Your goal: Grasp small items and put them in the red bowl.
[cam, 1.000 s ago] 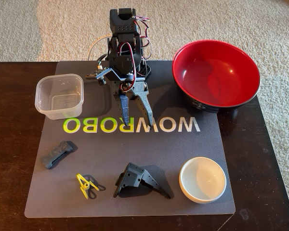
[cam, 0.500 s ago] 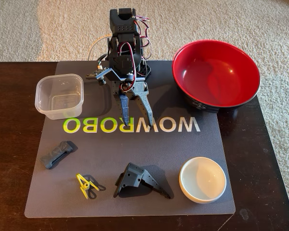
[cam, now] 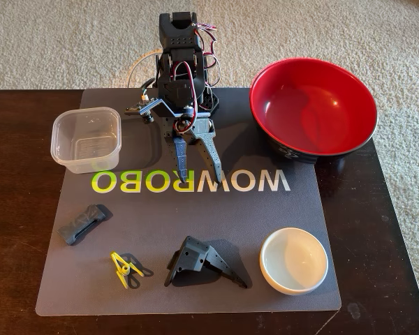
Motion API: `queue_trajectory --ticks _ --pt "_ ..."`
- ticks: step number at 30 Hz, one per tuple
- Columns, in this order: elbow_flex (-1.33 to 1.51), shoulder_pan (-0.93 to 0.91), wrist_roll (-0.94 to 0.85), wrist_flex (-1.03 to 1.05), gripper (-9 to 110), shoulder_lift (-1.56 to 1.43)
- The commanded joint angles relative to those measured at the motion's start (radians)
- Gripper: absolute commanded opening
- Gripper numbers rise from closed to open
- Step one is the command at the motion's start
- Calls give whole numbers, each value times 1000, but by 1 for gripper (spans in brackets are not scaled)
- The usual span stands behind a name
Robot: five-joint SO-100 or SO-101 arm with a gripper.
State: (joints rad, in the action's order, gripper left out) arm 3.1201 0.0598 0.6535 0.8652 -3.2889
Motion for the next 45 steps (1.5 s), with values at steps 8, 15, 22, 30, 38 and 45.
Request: queue_trajectory --ticks 8,15,22,30,38,45 --pt "-3 11 9 3 42 -6" --pt "-3 11 9 3 42 -6" --pt "-3 11 9 3 42 -6" --pt "-3 -55 345 100 41 -6" --pt "-169 -437 178 107 32 -2" --pt "-554 -653 305 170 39 11"
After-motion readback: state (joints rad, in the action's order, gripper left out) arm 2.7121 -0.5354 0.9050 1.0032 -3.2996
